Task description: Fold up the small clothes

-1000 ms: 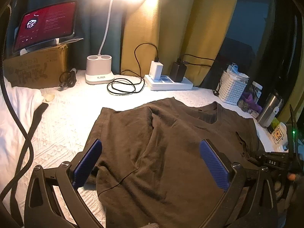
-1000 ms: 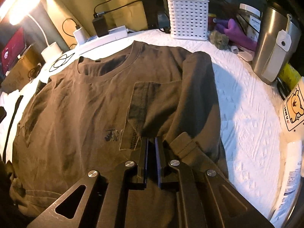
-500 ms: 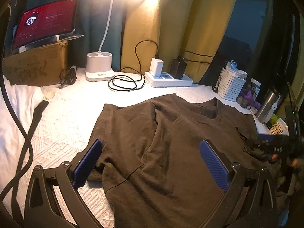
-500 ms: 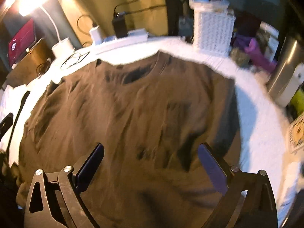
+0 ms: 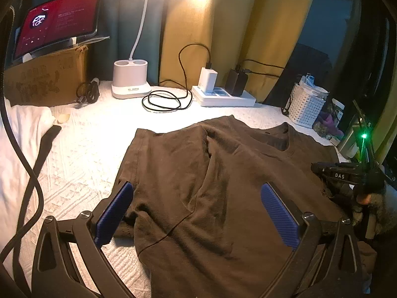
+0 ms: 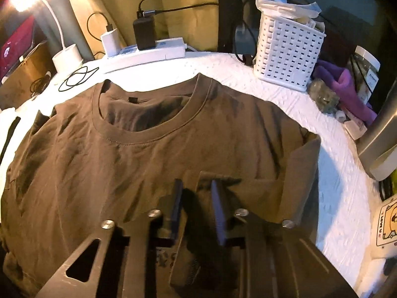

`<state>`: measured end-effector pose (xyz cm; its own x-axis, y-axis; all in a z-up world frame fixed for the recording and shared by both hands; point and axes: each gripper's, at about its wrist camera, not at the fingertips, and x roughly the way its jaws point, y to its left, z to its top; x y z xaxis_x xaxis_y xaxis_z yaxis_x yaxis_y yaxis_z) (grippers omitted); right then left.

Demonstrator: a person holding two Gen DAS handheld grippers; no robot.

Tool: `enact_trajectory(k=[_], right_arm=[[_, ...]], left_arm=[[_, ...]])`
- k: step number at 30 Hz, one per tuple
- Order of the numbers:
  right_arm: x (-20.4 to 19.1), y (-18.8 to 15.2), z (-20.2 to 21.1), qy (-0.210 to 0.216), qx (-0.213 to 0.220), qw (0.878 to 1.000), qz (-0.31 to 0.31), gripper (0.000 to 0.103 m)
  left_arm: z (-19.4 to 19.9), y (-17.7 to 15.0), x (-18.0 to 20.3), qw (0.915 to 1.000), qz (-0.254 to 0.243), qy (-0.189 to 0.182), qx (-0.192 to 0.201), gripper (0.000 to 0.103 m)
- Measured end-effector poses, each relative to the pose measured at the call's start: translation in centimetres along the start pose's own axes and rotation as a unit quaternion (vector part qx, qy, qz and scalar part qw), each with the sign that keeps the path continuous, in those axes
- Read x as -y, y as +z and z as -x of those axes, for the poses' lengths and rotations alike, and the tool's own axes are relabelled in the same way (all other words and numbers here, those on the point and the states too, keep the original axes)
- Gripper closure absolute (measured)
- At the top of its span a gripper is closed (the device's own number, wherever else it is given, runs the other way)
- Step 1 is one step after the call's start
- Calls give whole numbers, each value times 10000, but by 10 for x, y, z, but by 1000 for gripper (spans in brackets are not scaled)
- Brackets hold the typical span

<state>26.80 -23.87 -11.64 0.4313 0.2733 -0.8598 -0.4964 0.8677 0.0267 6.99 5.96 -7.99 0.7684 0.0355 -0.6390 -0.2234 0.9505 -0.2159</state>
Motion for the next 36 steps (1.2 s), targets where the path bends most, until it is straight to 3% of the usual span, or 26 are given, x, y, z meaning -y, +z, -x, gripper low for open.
enact_trajectory(k=[6, 12, 21, 27, 31, 36], right_arm=[[4, 0, -1, -70, 134, 9999, -34, 98], [-1, 2, 11, 119, 287, 9995, -53, 99], [-40, 5, 38, 596, 553, 9961, 350, 99], [-33, -13, 4, 501, 30, 9983, 287, 99], [-33, -24, 26, 301, 252, 9979, 511, 98], [-12, -37, 56, -378, 382, 9969, 566, 98]], left_arm=[[-1, -1, 5, 9999, -108, -18, -35, 1], [5, -2, 3, 10000, -71, 36, 10, 1], [12, -1, 8, 9999, -145, 57, 60, 1], [16, -2, 11, 9998, -181, 100, 53, 1], [16, -2, 10, 9998, -136, 143, 18, 1], [14, -3, 21, 9996, -268, 93, -24, 1]])
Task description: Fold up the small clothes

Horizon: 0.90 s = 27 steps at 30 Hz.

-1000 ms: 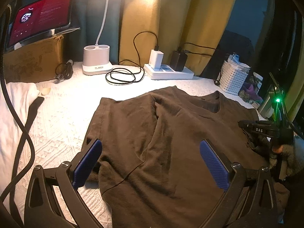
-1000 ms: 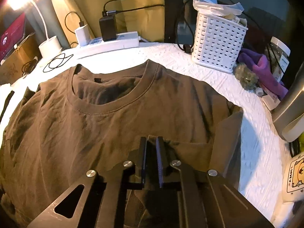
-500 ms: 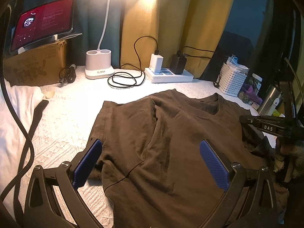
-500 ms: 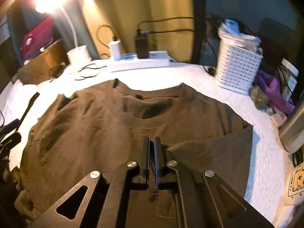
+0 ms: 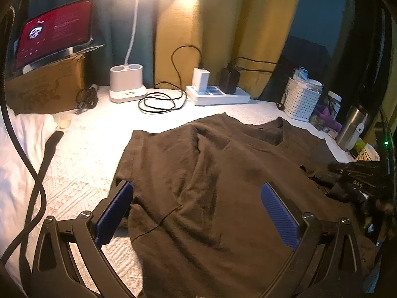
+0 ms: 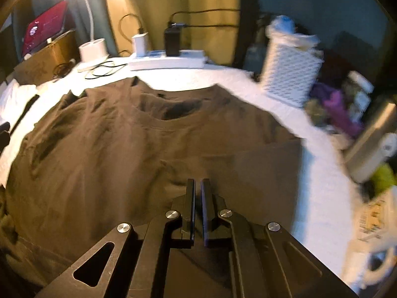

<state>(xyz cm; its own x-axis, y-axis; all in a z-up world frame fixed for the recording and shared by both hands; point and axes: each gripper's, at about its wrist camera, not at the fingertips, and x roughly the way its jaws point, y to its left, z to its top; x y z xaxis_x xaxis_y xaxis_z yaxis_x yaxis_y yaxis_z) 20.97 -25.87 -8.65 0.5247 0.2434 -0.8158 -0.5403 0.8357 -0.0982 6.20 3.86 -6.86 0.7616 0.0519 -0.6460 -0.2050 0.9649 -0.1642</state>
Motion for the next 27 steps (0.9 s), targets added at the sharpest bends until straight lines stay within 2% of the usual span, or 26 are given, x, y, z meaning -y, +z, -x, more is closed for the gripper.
enact_trajectory(k=[2, 6, 10, 13, 14, 16, 18, 19, 20, 22, 24, 27], right_arm=[[14, -9, 6, -343, -42, 9994, -37, 98], [45, -32, 5, -583, -269, 9974, -341, 98], [64, -53, -2, -510, -468, 9958, -604, 98], [69, -58, -1, -496, -335, 9961, -649, 96], [70, -58, -1, -564, -338, 9958, -643, 91], [74, -58, -1, -766, -354, 9939, -709, 72], [86, -61, 0, -1110, -420, 9891, -872, 11], [91, -64, -2, -1049, -488, 9884, -987, 6], [96, -67, -1, -834, -491, 9891, -1109, 7], [100, -69, 1, -766, -437, 9888, -1204, 7], [99, -66, 9, -723, -256, 9896, -1215, 7], [96, -57, 25, -202, 159, 9909, -1320, 7]], left_arm=[[-1, 0, 6, 10000, -66, -38, -18, 1], [-3, 0, 15, 9998, -162, -66, -79, 1], [-4, -1, 23, 9996, -243, -72, -126, 1], [-5, -2, 31, 9993, -327, -72, -160, 1], [-5, -2, 33, 9992, -349, -70, -167, 1], [-5, -2, 37, 9990, -399, -63, -179, 1], [-5, -3, 39, 9990, -417, -48, -182, 1], [-4, -3, 39, 9990, -409, -39, -186, 1], [-5, -3, 39, 9990, -400, -37, -191, 1], [-5, -4, 39, 9990, -398, -18, -200, 1], [-5, -3, 40, 9989, -414, -14, -201, 1], [-5, -3, 43, 9988, -451, -30, -199, 1]])
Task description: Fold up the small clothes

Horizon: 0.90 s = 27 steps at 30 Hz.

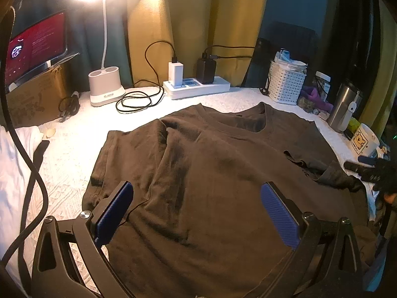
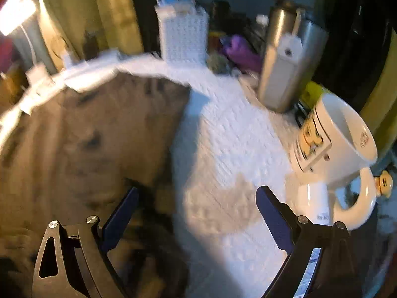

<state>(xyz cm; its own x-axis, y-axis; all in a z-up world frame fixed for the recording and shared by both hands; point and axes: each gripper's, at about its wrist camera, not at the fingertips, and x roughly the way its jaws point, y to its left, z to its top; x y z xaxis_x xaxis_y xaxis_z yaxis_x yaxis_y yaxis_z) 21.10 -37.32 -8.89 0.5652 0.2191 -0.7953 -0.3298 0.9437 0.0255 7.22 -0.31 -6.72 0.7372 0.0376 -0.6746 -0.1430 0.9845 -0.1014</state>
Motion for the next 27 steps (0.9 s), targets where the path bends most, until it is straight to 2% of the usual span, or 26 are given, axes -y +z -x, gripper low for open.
enact_trajectory(k=[4, 5, 6, 7, 8, 9, 10, 12, 16, 18, 24, 27], right_arm=[[-18, 6, 2, 690, 70, 9974, 188, 7], [-24, 6, -2, 854, 16, 9960, 274, 13], [-29, 5, -5, 943, -45, 9950, 333, 24], [-33, 3, -8, 1017, -118, 9940, 390, 30], [-38, 2, -14, 1067, -203, 9931, 446, 42], [-41, 2, -20, 1085, -266, 9927, 458, 49], [-43, 2, -26, 1105, -361, 9922, 450, 50], [-45, 1, -28, 1153, -427, 9913, 479, 59], [-61, -11, -21, 1445, -693, 9843, 737, 59], [-71, -17, -15, 1391, -706, 9835, 915, 59], [-93, -34, 4, 1705, -925, 9749, 1090, 59], [-99, -37, 9, 1656, -925, 9751, 1153, 59]], left_arm=[[1, -1, 2, 10000, -18, -11, 9, 1], [2, -1, 2, 10000, -16, -10, 13, 1], [2, -2, 1, 10000, -9, -7, 15, 1], [2, -2, 1, 10000, 1, -3, 15, 1], [3, -3, 0, 10000, 19, 1, 15, 1], [4, -3, -1, 10000, 31, 6, 17, 1], [4, -3, -2, 10000, 40, 12, 22, 1], [6, -4, -3, 10000, 46, 33, 36, 1], [7, -5, -10, 9999, 138, 68, 47, 1], [8, -6, -14, 9998, 176, 75, 54, 1], [9, -8, -25, 9995, 297, 132, 58, 1], [10, -8, -34, 9991, 357, 200, 74, 1]])
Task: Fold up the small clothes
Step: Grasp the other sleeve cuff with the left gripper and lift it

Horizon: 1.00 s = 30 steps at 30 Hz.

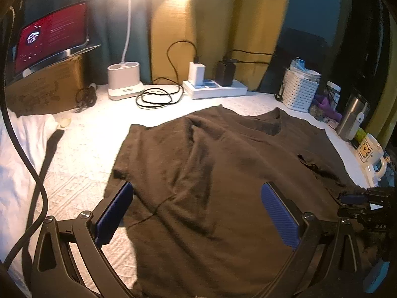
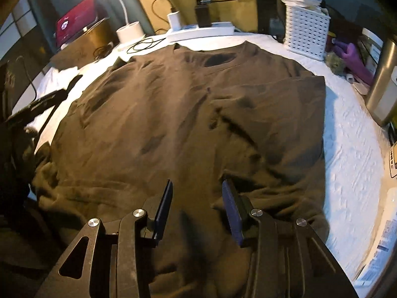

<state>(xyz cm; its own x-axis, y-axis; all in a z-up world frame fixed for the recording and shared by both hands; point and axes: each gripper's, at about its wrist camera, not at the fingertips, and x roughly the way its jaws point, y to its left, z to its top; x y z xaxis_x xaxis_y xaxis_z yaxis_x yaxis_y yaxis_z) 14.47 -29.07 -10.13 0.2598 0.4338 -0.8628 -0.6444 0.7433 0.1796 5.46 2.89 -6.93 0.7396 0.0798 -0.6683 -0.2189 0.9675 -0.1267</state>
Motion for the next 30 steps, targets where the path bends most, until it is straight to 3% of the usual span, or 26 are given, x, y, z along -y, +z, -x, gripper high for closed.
enact_trajectory(k=[7, 10, 14, 24, 27, 30], right_arm=[[11, 19, 17, -456, 487, 9974, -266, 59], [16, 30, 12, -697, 555, 9953, -384, 59], [21, 39, 2, -710, 585, 9943, -544, 59], [31, 55, -15, -890, 532, 9919, -731, 59], [36, 57, -18, -953, 511, 9910, -795, 58], [40, 57, -21, -977, 477, 9905, -841, 58]], left_arm=[[-4, 3, -28, 9996, 245, 131, -56, 1], [-12, 6, -44, 9991, 351, 216, -120, 1], [-25, 14, -66, 9983, 416, 361, -180, 1], [-86, 46, -97, 9979, -37, 361, -542, 2], [-113, 48, -101, 9961, -103, 285, -833, 17], [-123, 44, -99, 9956, -222, 297, -857, 20]])
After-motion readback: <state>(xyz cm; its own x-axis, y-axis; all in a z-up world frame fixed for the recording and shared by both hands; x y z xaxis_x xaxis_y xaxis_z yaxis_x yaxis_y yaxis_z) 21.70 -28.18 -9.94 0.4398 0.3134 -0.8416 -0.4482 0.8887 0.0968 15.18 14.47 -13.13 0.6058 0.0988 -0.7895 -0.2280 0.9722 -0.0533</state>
